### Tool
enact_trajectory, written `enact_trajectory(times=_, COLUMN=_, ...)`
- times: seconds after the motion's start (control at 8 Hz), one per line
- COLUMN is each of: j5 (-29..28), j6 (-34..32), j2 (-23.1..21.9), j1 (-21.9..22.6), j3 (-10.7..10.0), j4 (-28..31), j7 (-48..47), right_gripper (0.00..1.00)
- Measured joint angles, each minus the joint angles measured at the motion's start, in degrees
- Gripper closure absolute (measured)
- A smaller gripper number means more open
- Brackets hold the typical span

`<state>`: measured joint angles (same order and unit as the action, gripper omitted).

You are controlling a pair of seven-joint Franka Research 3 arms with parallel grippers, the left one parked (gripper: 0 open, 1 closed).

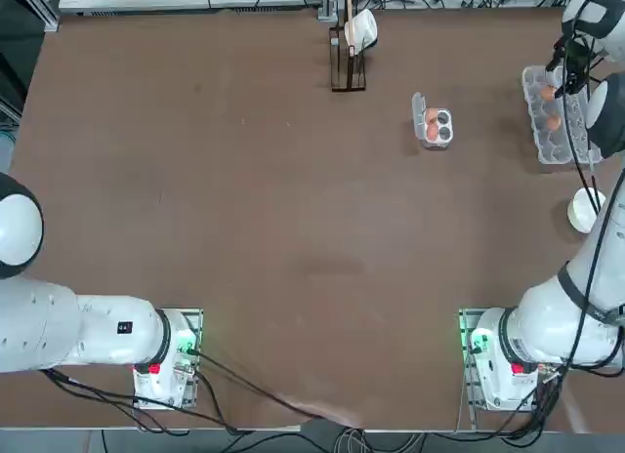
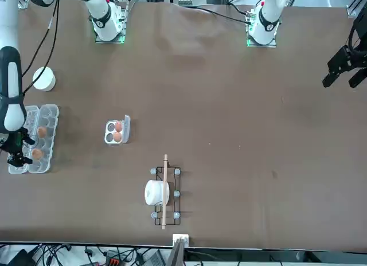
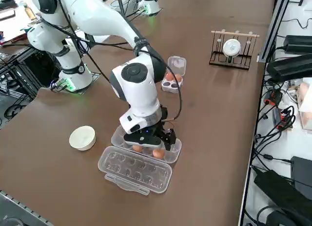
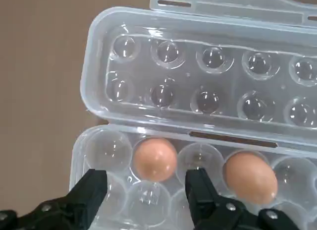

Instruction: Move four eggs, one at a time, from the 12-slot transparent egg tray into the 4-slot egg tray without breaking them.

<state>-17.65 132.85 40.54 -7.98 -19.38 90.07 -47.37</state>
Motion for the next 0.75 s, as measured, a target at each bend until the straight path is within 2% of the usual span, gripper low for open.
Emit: enact_trajectory(times=0.75, j5=-2.3, j6=3.5, j2=2.2, j1=-0.2, j3=0.0, j4=0.0, j7=0.0, right_gripper=0.04)
